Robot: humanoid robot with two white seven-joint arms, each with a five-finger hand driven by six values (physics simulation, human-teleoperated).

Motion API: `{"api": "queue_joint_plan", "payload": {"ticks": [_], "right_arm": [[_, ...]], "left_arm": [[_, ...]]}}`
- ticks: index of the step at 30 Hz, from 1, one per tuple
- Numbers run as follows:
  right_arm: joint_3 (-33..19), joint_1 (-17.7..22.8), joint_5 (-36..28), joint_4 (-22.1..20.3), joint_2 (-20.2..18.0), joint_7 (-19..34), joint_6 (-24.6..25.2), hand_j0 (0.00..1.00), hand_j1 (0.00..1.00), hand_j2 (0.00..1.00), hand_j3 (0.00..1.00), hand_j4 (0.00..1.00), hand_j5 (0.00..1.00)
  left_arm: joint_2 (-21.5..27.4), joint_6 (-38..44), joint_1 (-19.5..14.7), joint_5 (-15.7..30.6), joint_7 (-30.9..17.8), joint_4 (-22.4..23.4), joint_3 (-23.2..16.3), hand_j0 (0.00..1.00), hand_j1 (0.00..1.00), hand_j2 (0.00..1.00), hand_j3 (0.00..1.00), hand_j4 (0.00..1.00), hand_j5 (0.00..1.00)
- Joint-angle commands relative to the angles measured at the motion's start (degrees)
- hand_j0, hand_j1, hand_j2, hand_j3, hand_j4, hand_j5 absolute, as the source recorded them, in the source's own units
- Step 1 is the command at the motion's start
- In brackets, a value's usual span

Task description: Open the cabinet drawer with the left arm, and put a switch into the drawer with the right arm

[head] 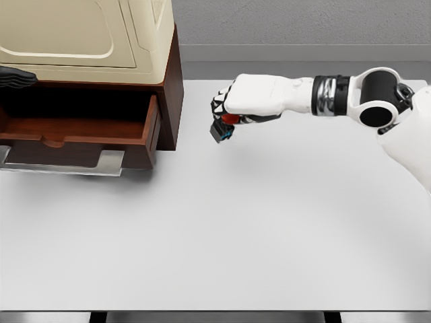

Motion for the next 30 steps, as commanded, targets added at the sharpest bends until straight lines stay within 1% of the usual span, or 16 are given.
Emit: {"api": "queue_joint_plan", "payload": {"ticks": [1, 3, 4, 5, 8, 10, 11, 13, 15, 19, 21, 24, 26, 30], "right_arm": [[-0.01, -0.18, -0.52, 0.02, 1.33, 0.04, 0.22, 0.33, 0.33, 0.33, 0.33, 0.33, 0.33], [-0.09, -1.23, -0.52, -0.25, 2.12, 0.04, 0.22, 0.33, 0.33, 0.33, 0.33, 0.33, 0.33], [-0.01, -1.85, -1.04, -0.25, 2.47, 0.04, 0.22, 0.33, 0.33, 0.33, 0.33, 0.33, 0.33], [0.08, -3.25, -2.98, -0.33, 2.65, 0.04, 0.22, 0.33, 0.33, 0.33, 0.33, 0.33, 0.33], [0.17, -4.84, -4.03, -0.6, 3.09, 0.04, 0.22, 0.33, 0.33, 0.33, 0.33, 0.33, 0.33], [1.31, -5.36, -4.21, -1.65, 3.09, 0.04, 0.22, 0.33, 0.33, 0.33, 0.33, 0.33, 0.33], [2.72, -5.8, -4.21, -3.32, 3.0, 0.04, 0.22, 0.33, 0.33, 0.33, 0.33, 0.33, 0.33], [2.98, -6.33, -4.3, -6.57, 2.73, 0.04, 0.22, 0.33, 0.33, 0.33, 0.33, 0.33, 0.33], [3.07, -6.86, -6.05, -7.1, 2.47, 0.04, 0.22, 0.33, 0.33, 0.33, 0.33, 0.33, 0.33], [3.07, -8.35, -6.58, -8.16, 2.47, 0.04, 0.22, 0.33, 0.33, 0.33, 0.33, 0.33, 0.33], [3.16, -10.37, -7.55, -7.89, 2.73, 0.04, 0.22, 0.33, 0.33, 0.33, 0.33, 0.33, 0.33], [3.33, -11.78, -7.64, -7.63, 3.26, 0.04, 0.22, 0.33, 0.33, 0.33, 0.33, 0.33, 0.33], [4.12, -12.74, -7.72, -7.28, 4.75, 0.04, 0.22, 0.33, 0.33, 0.33, 0.33, 0.33, 0.33], [4.65, -14.94, -7.72, -4.2, 7.74, 0.04, 0.22, 0.33, 0.33, 0.33, 0.33, 0.33, 0.33]], "left_arm": [[0.08, 0.19, 0.0, 0.42, 0.01, 0.0, 0.05, 1.0, 1.0, 1.0, 1.0, 1.0, 1.0], [0.08, 0.19, 0.0, 0.42, 0.01, 0.0, 0.05, 1.0, 1.0, 1.0, 1.0, 1.0, 1.0], [0.08, 0.19, 0.0, 0.42, 0.01, 0.0, -0.04, 1.0, 1.0, 1.0, 1.0, 1.0, 1.0], [0.08, 0.28, 0.0, 0.42, 0.01, 0.09, -0.04, 1.0, 1.0, 1.0, 1.0, 1.0, 1.0], [0.08, 0.28, 0.0, 0.42, 0.01, 0.09, -0.04, 1.0, 1.0, 1.0, 1.0, 1.0, 1.0], [0.08, 0.28, 0.0, 0.42, 0.01, 0.0, -0.04, 1.0, 1.0, 1.0, 1.0, 1.0, 1.0], [0.08, 0.28, 0.0, 0.42, 0.01, 0.09, -0.04, 1.0, 1.0, 1.0, 1.0, 1.0, 1.0], [0.08, 0.28, 0.0, 0.42, 0.01, 0.0, -0.04, 1.0, 1.0, 1.0, 1.0, 1.0, 1.0], [0.08, 0.28, 0.0, 0.42, 0.01, 0.0, -0.04, 1.0, 1.0, 1.0, 1.0, 1.0, 1.0], [0.08, 0.19, 0.0, 0.42, 0.01, 0.0, -0.04, 1.0, 1.0, 1.0, 1.0, 1.0, 1.0], [0.08, 0.19, 0.0, 0.42, 0.01, 0.0, -0.04, 1.0, 1.0, 1.0, 1.0, 1.0, 1.0], [0.08, 0.19, 0.0, 0.42, 0.01, 0.0, -0.04, 1.0, 1.0, 1.0, 1.0, 1.0, 1.0], [0.17, 0.19, 0.0, 0.42, 0.01, 0.0, -0.04, 1.0, 1.0, 1.0, 1.0, 1.0, 1.0], [0.17, 0.11, 0.0, 0.42, 0.01, 0.0, -0.13, 1.0, 1.0, 1.0, 1.0, 1.0, 1.0]]}}
